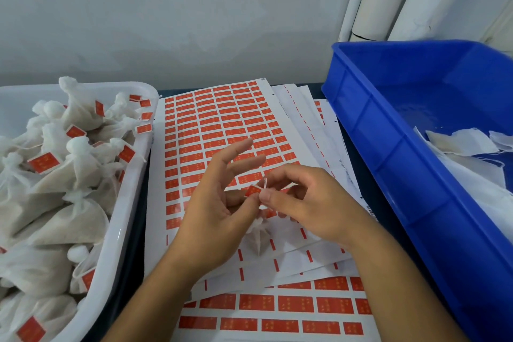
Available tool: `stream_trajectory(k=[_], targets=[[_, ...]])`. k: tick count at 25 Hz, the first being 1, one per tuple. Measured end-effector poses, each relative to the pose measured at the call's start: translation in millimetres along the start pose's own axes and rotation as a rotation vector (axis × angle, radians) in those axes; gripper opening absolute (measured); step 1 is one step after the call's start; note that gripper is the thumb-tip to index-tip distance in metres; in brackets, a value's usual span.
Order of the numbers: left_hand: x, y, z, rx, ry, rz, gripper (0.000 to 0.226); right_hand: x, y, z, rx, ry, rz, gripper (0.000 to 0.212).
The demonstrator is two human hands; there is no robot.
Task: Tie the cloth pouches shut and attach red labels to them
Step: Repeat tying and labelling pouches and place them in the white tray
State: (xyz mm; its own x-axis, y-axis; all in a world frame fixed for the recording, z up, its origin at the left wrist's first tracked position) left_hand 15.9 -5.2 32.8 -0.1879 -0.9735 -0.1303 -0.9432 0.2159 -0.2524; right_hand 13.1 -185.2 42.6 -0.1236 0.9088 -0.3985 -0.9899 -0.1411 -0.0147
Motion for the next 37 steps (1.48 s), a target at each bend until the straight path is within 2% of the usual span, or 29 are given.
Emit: stream_trajectory(k=[5,8,10,12,18,23,25,31,34,37], targets=[[-0.2,-0.8,2.1,-0.013,-0.051,-0.023,0.075,4.5,-1.7,1.2,-0.068,0.032,-0.113,0.004],[1.0,0.0,4.3,-0.066,-0.048,0.027,0.073,4.6,-2.4,1.2,-0.09,0.016,-0.178,0.002],[4.7,2.6,5.5,-0.067,-0.127,0.031,0.072,4.4,-2.8,2.6,-0.085,-0.029,-0.216,0.003],[9.2,4.5,5.1,-0.046,-0.202,-0.03,0.068,6.4,-2.4,3.3,-0.073,-0.091,-0.246,0.007],[14.9,6.5,-1.3,0.076,-0.278,-0.339,0.039,15.0,0.1,3.8,0.002,-0.281,-0.368,0.022],[12.2,6.5,-3.4,0.173,-0.414,-0.441,0.019,16.8,1.2,4.3,0.026,-0.344,-0.365,0.022],[11.8,5.8,-0.7,0.163,-0.439,-0.461,0.01,16.7,1.0,4.1,0.023,-0.336,-0.373,0.022],[11.0,3.4,4.3,0.076,-0.445,-0.453,0.002,18.9,-0.9,1.3,-0.043,-0.168,-0.37,0.023],[9.1,0.8,8.3,-0.063,-0.343,-0.41,0.006,17.9,-3.8,-0.3,-0.075,-0.069,-0.276,0.023],[9.0,0.4,5.2,-0.12,-0.252,-0.361,0.019,17.0,-4.0,-2.2,-0.092,-0.08,-0.241,0.021]])
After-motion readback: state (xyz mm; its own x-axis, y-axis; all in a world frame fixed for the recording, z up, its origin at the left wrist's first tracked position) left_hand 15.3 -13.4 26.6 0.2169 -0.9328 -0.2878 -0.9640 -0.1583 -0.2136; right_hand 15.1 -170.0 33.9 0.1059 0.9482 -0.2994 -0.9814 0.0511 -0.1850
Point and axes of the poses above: each hand's wrist, its own y-axis away from the middle knuckle, its own x-axis out of the palm, z = x × y, the point moved 2 cm from there along -y, towards the middle knuckle, and after that the axes turned 5 degrees about -z, right-handed, at the moved point
